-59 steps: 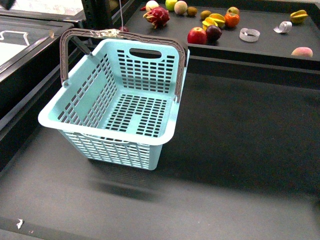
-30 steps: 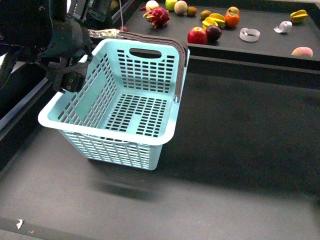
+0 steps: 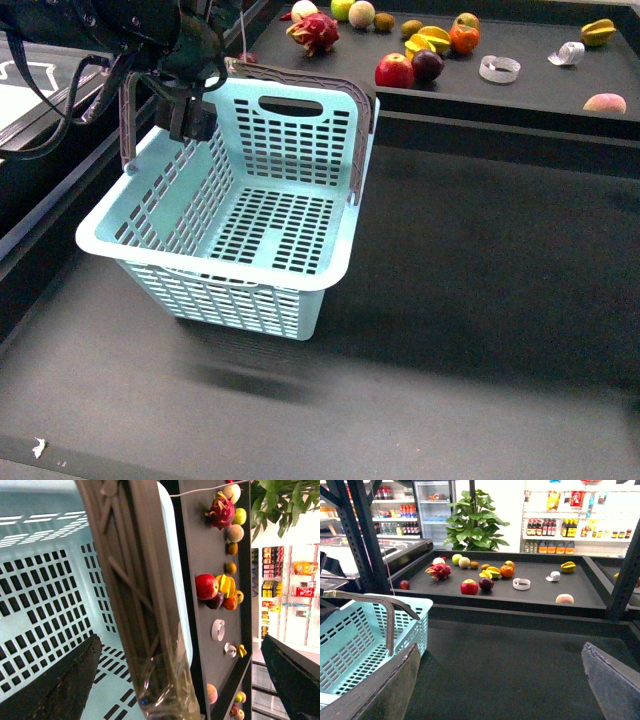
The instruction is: Pick mango with right arm and hold basket with left
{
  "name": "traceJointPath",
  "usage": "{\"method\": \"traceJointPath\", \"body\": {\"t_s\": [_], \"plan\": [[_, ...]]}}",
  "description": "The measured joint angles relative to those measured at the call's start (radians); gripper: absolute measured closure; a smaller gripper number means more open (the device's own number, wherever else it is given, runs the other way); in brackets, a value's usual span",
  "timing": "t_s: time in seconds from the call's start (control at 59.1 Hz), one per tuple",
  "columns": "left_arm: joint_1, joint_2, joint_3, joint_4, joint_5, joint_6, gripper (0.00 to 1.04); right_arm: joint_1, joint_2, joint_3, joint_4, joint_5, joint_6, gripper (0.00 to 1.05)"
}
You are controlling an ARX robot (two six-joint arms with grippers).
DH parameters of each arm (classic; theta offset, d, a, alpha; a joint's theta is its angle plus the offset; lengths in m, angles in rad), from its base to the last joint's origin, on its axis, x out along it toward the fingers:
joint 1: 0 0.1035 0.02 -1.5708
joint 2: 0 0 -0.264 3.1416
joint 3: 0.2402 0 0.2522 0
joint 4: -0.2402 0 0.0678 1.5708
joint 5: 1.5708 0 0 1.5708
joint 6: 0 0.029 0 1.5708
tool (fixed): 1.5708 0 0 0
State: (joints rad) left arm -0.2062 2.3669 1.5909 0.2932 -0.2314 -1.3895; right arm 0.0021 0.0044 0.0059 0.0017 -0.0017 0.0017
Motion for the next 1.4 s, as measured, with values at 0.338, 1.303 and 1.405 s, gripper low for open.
{"method": "traceJointPath", "body": {"t_s": [0.338, 1.303, 1.405], "plan": [[-0.001, 0.076, 0.111, -0.044, 0.031, -0.004, 0.19, 0.0, 0.0, 0.0, 0.0, 0.0, 0.0, 0.08], [0.029, 0.006, 0.024, -0.052, 0.036, -0.07, 0.98, 0.0, 0.0, 0.0, 0.0, 0.0, 0.0, 0.08], [0.034, -0.054, -0.043, -0.036, 0.023, -0.039, 0.99, 0.0, 0.0, 0.0, 0.0, 0.0, 0.0, 0.08]]}}
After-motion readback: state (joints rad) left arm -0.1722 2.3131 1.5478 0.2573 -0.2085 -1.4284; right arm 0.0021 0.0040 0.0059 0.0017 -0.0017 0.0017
